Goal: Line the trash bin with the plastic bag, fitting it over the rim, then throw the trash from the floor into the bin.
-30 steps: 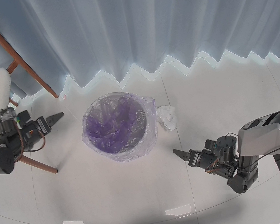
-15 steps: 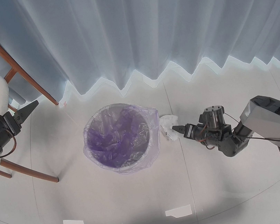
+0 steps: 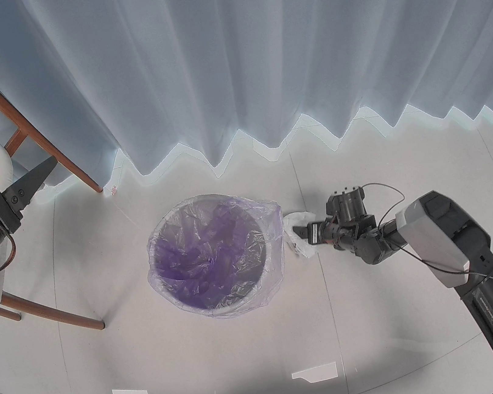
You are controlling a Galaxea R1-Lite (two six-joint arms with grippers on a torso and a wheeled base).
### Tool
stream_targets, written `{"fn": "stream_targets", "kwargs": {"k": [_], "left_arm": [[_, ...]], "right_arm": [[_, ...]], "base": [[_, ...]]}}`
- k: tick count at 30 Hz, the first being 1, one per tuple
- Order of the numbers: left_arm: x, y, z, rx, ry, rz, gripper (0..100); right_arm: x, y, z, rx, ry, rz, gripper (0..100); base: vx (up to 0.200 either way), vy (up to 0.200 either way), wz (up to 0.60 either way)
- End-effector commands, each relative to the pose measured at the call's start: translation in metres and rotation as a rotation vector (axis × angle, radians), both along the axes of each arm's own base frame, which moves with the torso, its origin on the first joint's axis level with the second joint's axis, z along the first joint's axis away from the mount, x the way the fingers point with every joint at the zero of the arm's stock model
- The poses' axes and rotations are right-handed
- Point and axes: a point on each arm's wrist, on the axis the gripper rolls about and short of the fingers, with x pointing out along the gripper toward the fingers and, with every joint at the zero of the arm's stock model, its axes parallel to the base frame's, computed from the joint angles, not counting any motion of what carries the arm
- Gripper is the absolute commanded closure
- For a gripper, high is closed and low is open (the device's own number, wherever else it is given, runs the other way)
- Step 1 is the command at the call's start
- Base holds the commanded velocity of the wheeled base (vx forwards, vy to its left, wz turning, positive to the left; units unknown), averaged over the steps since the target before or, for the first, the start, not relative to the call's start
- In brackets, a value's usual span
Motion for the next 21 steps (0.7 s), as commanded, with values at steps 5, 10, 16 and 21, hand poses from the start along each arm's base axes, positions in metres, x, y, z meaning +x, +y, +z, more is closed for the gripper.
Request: {"fn": "stream_targets", "kwargs": {"k": [5, 10, 16, 21], "left_arm": [[-0.006, -0.004, 0.003, 0.004, -0.023, -0.020, 0], [-0.006, -0.007, 0.001, 0.005, -0.017, -0.035, 0], [-0.007, -0.008, 0.000, 0.004, -0.016, -0.038, 0], [-0.007, -0.009, -0.001, 0.004, -0.011, -0.043, 0]], "right_arm": [[-0.023, -0.003, -0.134, -0.199, 0.306, 0.030, 0], [-0.028, -0.007, -0.150, -0.206, 0.347, -0.025, 100], [-0.007, -0.001, -0.067, -0.059, 0.233, -0.135, 100], [0.002, -0.001, 0.045, 0.089, 0.060, -0.182, 100]], "base": [[0.000, 0.000, 0.00], [0.000, 0.000, 0.00], [0.000, 0.000, 0.00], [0.000, 0.000, 0.00]]}}
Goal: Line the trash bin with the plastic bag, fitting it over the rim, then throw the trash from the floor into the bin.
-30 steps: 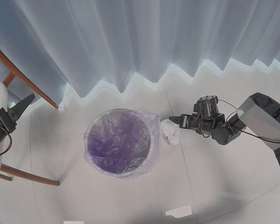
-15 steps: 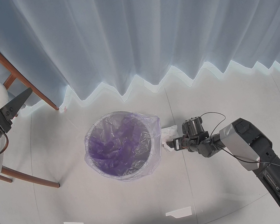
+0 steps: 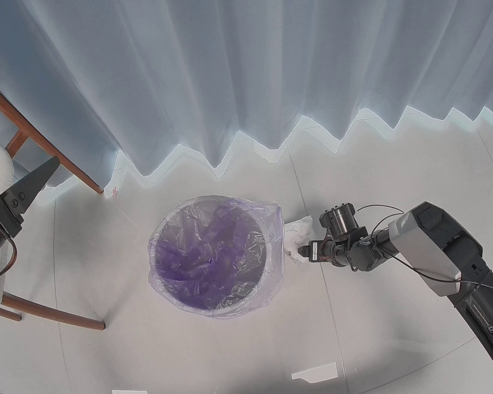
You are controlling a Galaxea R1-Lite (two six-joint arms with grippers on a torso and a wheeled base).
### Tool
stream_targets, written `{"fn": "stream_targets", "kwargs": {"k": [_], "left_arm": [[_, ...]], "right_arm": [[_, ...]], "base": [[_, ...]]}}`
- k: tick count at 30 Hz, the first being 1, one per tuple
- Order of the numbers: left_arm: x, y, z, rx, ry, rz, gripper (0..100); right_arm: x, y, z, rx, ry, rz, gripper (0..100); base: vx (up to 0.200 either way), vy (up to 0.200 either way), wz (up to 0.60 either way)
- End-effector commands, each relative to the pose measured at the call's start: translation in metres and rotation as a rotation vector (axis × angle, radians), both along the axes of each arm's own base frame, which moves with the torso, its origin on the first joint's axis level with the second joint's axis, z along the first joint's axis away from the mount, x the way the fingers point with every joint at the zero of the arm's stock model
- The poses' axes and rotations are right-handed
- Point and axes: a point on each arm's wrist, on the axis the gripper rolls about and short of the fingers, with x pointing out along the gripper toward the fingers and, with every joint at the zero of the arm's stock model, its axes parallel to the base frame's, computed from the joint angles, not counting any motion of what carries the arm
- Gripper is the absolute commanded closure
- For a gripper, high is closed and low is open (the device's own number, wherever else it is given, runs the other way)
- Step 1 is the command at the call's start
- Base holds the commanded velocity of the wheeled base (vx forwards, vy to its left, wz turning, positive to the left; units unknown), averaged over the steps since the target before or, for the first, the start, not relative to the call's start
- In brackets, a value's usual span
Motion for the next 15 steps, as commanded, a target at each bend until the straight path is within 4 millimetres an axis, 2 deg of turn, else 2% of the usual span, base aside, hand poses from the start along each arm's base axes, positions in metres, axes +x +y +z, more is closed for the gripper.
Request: {"fn": "stream_targets", "kwargs": {"k": [1, 3, 4, 6, 9, 11, 13, 15], "left_arm": [[0.000, -0.001, -0.002, -0.001, 0.005, -0.005, 0], [-0.002, -0.002, -0.001, 0.002, -0.001, -0.008, 0], [-0.003, -0.002, -0.001, 0.002, -0.002, -0.008, 0], [-0.004, -0.002, -0.001, 0.002, -0.002, -0.009, 0], [-0.006, -0.004, 0.000, 0.003, -0.008, -0.020, 0], [-0.006, -0.005, -0.001, 0.002, -0.005, -0.020, 0], [-0.008, -0.006, -0.001, 0.005, -0.005, -0.026, 0], [-0.010, -0.009, -0.002, 0.006, -0.006, -0.041, 0]], "right_arm": [[0.010, 0.002, 0.128, 0.143, -0.250, -0.056, 100], [-0.006, -0.004, 0.229, 0.224, -0.418, -0.037, 100], [-0.019, -0.007, 0.263, 0.252, -0.457, -0.010, 100], [-0.059, -0.019, 0.293, 0.275, -0.393, 0.082, 100], [-0.121, -0.036, 0.323, 0.247, -0.288, 0.161, 100], [-0.159, -0.048, 0.327, 0.187, -0.206, 0.211, 100], [-0.190, -0.058, 0.310, 0.102, -0.098, 0.254, 100], [-0.207, -0.064, 0.282, 0.015, -0.012, 0.287, 100]], "base": [[0.000, 0.000, 0.00], [0.000, 0.000, 0.00], [0.000, 0.000, 0.00], [0.000, 0.000, 0.00], [0.000, 0.000, 0.00], [0.000, 0.000, 0.00], [0.000, 0.000, 0.00], [0.000, 0.000, 0.00]]}}
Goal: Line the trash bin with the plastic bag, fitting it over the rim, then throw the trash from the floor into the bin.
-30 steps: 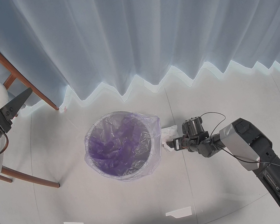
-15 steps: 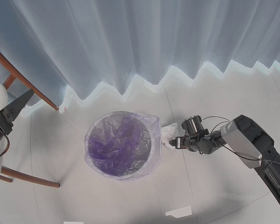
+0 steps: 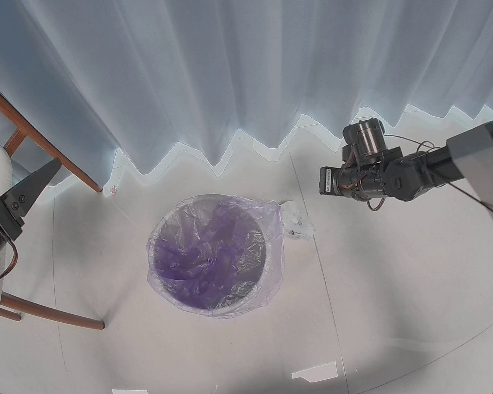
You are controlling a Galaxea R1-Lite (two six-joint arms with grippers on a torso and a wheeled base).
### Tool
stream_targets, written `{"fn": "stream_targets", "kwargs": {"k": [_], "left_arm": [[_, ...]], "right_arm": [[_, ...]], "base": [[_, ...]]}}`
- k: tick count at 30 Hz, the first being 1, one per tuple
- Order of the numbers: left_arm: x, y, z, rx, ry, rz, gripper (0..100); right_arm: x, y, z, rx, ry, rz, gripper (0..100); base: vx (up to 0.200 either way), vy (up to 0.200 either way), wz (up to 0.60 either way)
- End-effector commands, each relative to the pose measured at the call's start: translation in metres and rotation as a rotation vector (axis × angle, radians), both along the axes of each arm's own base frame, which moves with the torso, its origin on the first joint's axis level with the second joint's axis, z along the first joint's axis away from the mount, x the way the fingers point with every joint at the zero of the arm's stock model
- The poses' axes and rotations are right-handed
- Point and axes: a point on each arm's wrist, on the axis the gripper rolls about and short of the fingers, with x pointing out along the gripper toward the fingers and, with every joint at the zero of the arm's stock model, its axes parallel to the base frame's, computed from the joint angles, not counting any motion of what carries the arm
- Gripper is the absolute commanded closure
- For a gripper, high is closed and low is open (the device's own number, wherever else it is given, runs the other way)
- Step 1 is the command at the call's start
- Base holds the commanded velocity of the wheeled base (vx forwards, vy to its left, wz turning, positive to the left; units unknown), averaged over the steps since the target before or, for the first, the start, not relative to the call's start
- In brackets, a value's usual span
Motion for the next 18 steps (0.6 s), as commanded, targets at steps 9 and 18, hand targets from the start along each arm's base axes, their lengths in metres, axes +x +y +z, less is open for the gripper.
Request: {"fn": "stream_targets", "kwargs": {"k": [9, 18], "left_arm": [[-0.014, -0.012, -0.002, 0.003, -0.009, -0.054, 0], [-0.009, -0.005, -0.004, -0.003, 0.009, -0.020, 0]], "right_arm": [[-0.143, -0.048, -0.018, -0.193, 0.031, 0.127, 100], [-0.082, -0.020, -0.093, -0.203, -0.061, 0.095, 0]], "base": [[0.000, 0.000, 0.00], [0.000, 0.000, 0.00]]}}
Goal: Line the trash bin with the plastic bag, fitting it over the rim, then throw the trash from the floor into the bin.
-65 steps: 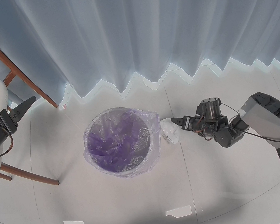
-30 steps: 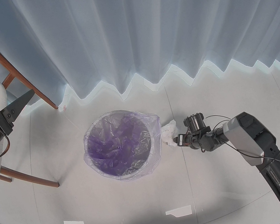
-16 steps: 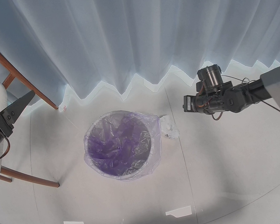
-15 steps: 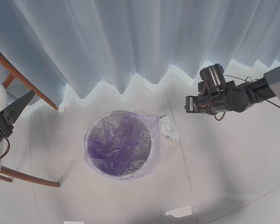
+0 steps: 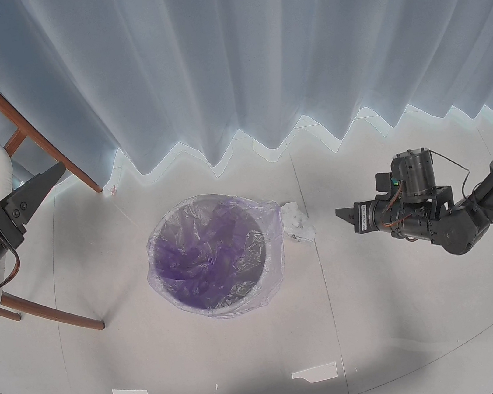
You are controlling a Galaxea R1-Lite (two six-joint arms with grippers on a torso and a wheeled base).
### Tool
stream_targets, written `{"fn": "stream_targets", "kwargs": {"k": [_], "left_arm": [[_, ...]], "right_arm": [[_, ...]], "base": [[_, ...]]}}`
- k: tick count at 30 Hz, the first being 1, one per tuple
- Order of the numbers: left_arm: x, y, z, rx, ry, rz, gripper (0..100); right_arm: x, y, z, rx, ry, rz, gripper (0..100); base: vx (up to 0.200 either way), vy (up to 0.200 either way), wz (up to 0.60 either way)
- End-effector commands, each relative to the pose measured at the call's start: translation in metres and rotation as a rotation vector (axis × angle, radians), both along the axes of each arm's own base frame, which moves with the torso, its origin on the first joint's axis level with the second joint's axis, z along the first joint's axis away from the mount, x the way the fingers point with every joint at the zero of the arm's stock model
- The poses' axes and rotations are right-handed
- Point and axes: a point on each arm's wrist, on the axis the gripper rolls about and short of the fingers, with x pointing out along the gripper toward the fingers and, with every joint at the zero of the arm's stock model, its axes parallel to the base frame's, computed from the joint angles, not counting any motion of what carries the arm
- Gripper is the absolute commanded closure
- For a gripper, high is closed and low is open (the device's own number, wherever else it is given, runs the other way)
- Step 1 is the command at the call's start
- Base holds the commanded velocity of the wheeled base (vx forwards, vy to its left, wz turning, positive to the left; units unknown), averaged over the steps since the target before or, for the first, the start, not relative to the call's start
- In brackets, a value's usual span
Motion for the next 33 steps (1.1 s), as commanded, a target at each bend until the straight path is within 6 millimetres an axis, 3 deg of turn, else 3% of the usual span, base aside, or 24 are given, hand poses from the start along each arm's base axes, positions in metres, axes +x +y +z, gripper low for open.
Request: {"fn": "stream_targets", "kwargs": {"k": [1, 5, 10, 17, 24, 33], "left_arm": [[0.000, 0.008, -0.004, -0.004, 0.021, 0.035, 0], [0.000, 0.019, -0.005, 0.006, 0.025, 0.036, 0], [0.001, 0.018, -0.006, 0.011, 0.027, 0.024, 0], [0.003, 0.013, 0.000, 0.013, 0.002, 0.003, 0], [0.004, 0.013, -0.001, 0.014, 0.003, 0.000, 0], [0.004, 0.014, 0.001, 0.013, -0.001, 0.003, 0]], "right_arm": [[0.023, 0.014, -0.084, -0.075, 0.063, 0.006, 0], [0.041, 0.023, -0.108, -0.082, 0.074, 0.009, 0], [0.068, 0.037, -0.133, -0.086, 0.066, 0.013, 0], [0.091, 0.059, -0.145, -0.096, 0.056, 0.033, 0], [0.124, 0.075, -0.177, -0.131, -0.009, 0.001, 0], [0.141, 0.087, -0.188, -0.122, -0.035, 0.005, 0]], "base": [[0.000, 0.000, 0.00], [0.200, 0.000, 0.00], [0.200, 0.000, 0.00], [0.000, 0.000, 0.00], [0.000, 0.000, 0.00], [0.000, 0.000, 0.00]]}}
